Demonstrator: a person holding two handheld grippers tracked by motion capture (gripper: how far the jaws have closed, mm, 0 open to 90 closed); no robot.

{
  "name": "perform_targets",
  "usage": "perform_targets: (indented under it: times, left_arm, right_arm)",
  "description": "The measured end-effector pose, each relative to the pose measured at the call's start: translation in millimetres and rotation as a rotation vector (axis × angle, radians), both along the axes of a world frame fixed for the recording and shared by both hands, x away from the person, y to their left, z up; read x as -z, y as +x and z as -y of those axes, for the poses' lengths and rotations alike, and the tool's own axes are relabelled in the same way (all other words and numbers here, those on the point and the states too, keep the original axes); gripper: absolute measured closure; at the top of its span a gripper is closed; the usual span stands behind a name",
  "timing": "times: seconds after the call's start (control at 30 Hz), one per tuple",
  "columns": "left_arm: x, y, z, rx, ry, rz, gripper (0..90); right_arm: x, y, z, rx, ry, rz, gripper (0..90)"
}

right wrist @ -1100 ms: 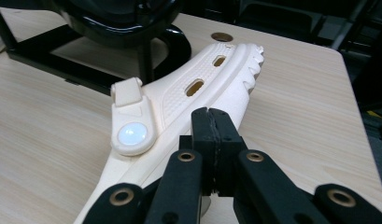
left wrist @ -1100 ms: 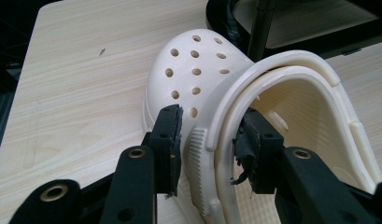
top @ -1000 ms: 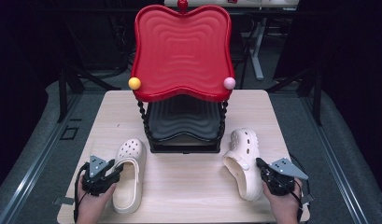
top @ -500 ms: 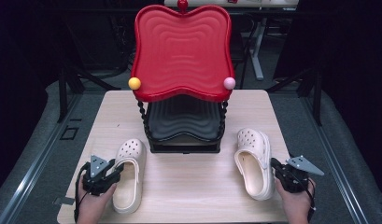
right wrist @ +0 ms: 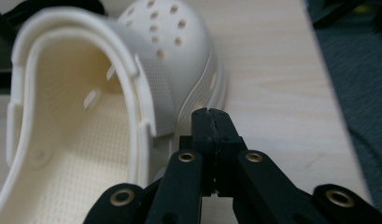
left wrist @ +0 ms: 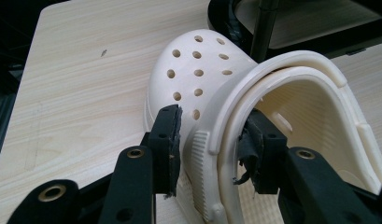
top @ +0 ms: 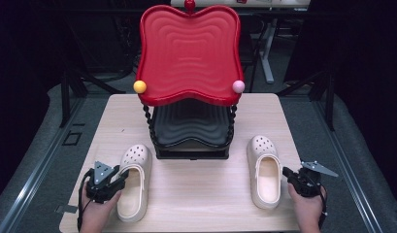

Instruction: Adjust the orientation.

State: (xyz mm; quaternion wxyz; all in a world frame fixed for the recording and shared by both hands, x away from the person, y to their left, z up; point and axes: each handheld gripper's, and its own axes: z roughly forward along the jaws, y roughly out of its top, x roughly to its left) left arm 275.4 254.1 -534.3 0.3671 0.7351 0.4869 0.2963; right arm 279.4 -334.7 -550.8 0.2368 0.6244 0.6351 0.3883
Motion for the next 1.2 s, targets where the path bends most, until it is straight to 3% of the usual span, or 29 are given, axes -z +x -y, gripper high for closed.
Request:
perform_targets:
  times: [0.07,0.2,0.27,0.3,0.4,0.57,0.7,0.87,0.93,1.1,1.2]
  left_arm:
    - [0.0,0.0,-0.2,0.000,-0.002,-0.002,60.5]
    - [0.2,0.5,-0.1,-0.001,-0.004,-0.005,60.5]
    - [0.4,0.8,0.0,-0.001,-0.004,-0.006,60.5]
    - [0.3,0.8,0.0,-0.001,-0.005,-0.006,60.5]
    - [0.6,1.1,0.0,-0.002,-0.009,-0.006,60.5]
    - [1.4,1.5,-0.6,-0.004,-0.012,-0.010,60.5]
    - [1.5,1.4,-0.6,-0.006,-0.015,-0.008,60.4]
    - [1.3,1.5,-1.4,-0.006,-0.025,-0.017,60.1]
    - [1.8,1.8,-1.9,-0.005,-0.035,-0.016,60.0]
    - [2.0,1.5,-2.2,-0.011,-0.038,-0.020,60.1]
    - [2.7,1.7,-2.1,-0.016,-0.041,-0.028,60.1]
  right_arm:
    - [-8.4,-4.9,-1.0,0.019,-0.028,0.062,90.0]
    - [-24.4,-12.0,-7.2,-0.014,0.003,0.183,90.0]
    - [-29.6,-11.6,-14.0,-0.051,0.016,0.213,90.0]
    - [-31.1,-11.0,-18.0,-0.061,-0.005,0.216,90.0]
    - [-31.2,-5.4,-25.7,-0.068,-0.067,0.213,90.0]
    - [-28.6,-0.6,-25.1,-0.072,-0.062,0.192,89.9]
    - [-30.8,-3.8,-26.3,-0.060,-0.093,0.205,78.5]
    - [-27.1,-6.1,-31.0,-0.072,-0.162,0.167,66.5]
    - [-23.5,-4.7,-33.7,-0.081,-0.204,0.143,65.5]
    - [-18.5,2.0,-37.2,-0.074,-0.240,0.102,65.4]
    - [-16.5,4.1,-39.3,-0.063,-0.242,0.101,68.8]
